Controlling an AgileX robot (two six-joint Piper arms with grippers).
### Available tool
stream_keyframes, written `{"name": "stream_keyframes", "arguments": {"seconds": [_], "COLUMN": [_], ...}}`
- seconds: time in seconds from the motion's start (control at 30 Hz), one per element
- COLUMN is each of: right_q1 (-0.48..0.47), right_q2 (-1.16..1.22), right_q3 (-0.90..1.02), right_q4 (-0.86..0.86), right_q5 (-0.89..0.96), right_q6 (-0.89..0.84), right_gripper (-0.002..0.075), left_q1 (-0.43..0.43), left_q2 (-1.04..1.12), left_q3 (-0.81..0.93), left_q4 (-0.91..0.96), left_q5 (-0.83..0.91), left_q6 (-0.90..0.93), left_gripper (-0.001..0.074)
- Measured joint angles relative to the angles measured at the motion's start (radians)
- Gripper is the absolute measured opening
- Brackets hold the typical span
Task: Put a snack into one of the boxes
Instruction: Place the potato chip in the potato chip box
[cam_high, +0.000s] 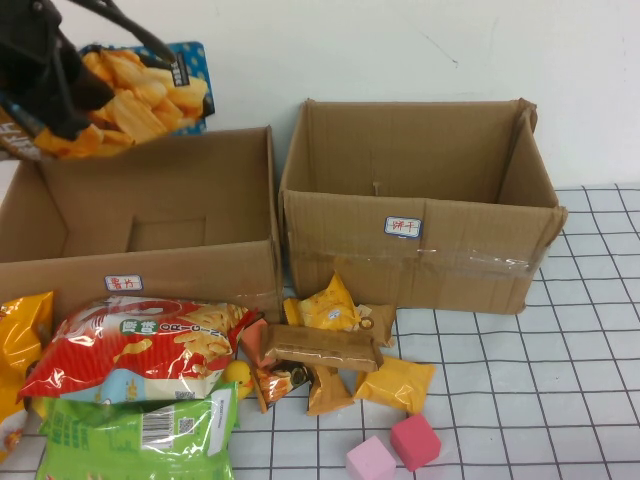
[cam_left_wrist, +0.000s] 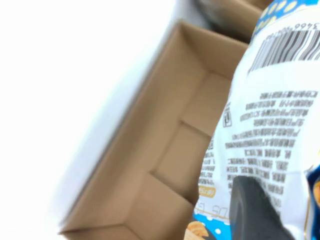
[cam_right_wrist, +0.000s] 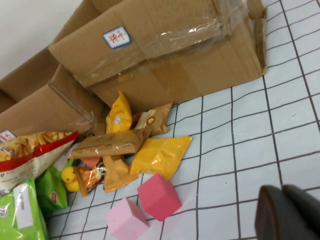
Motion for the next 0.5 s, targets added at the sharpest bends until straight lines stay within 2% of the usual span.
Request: {"name": "stream_keyframes", "arguments": {"seconds": [0.4, 0.47, 0.5], "right_q1": [0.0, 0.0, 0.0], "right_q2": [0.0, 0.0, 0.0], "right_q3": [0.0, 0.0, 0.0], "right_q4": [0.002, 0.002, 0.002], "right_q5": [0.0, 0.0, 0.0], "right_q6": [0.0, -0.002, -0.002], "right_gripper": [-0.0001, -0.0001, -0.0001], "left_q1": [0.0, 0.0, 0.0], "left_q2": [0.303, 0.353, 0.374], "left_q3": [0.0, 0.0, 0.0], "left_q4": [0.026, 0.033, 0.041], "left_q5": [-0.298, -0.333, -0.351], "left_q6": [-0.026, -0.026, -0.026], "left_gripper": [0.0154, 0.0179, 0.0213]}}
